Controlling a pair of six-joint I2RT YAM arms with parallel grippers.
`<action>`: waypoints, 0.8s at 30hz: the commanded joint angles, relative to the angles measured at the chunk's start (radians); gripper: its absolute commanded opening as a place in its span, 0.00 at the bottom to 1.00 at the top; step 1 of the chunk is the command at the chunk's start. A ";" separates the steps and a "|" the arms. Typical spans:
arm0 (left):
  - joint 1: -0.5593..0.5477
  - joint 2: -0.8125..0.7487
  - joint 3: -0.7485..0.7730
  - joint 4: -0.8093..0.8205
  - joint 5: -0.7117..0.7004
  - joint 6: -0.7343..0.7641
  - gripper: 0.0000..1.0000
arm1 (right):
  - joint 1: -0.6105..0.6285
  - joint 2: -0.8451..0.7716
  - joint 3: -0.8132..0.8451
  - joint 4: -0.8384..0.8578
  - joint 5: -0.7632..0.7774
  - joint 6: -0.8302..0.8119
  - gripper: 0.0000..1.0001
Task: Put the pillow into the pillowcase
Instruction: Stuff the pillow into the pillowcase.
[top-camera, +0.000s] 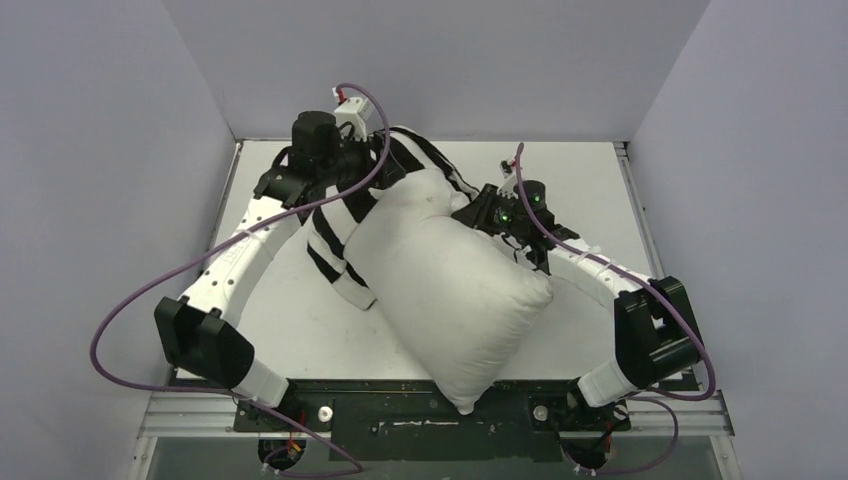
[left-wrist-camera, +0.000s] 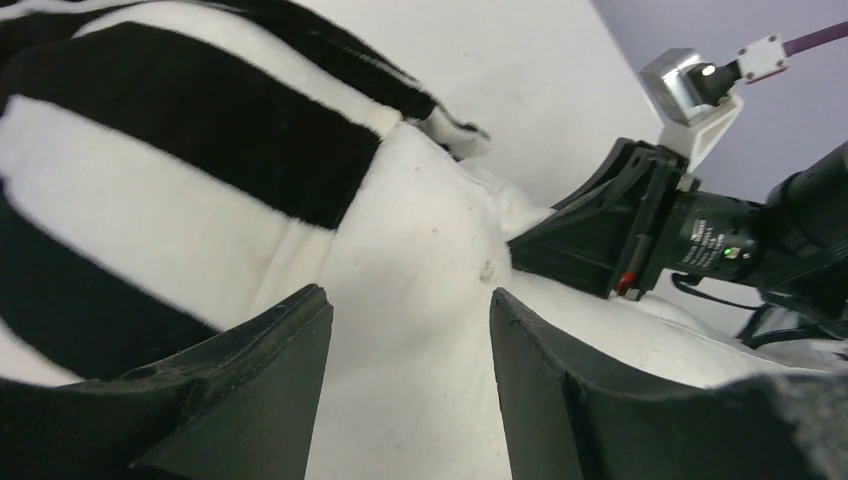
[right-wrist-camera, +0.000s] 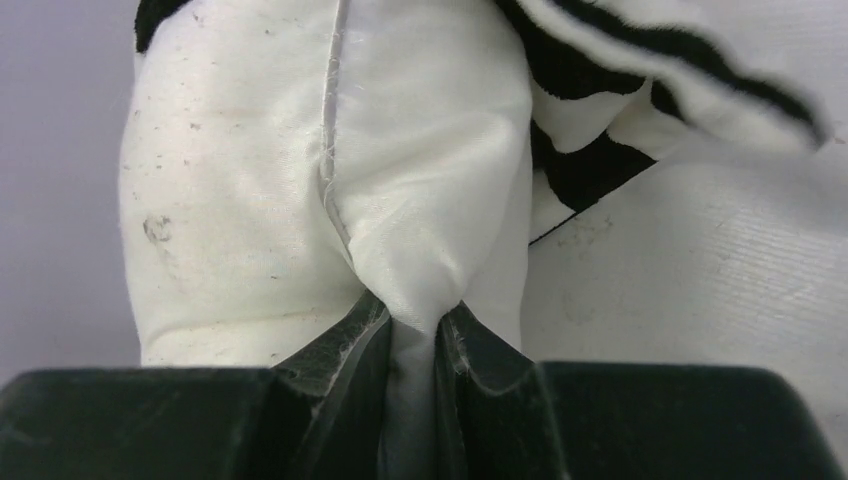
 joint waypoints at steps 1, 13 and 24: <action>0.005 -0.122 -0.062 -0.016 -0.218 0.159 0.56 | 0.007 -0.003 0.052 0.159 -0.090 -0.046 0.00; 0.007 0.027 -0.173 0.218 -0.218 0.265 0.62 | 0.007 -0.033 0.083 0.139 -0.083 -0.112 0.12; 0.004 0.012 -0.295 0.457 -0.135 0.264 0.00 | -0.005 -0.155 0.177 -0.158 0.105 -0.243 0.70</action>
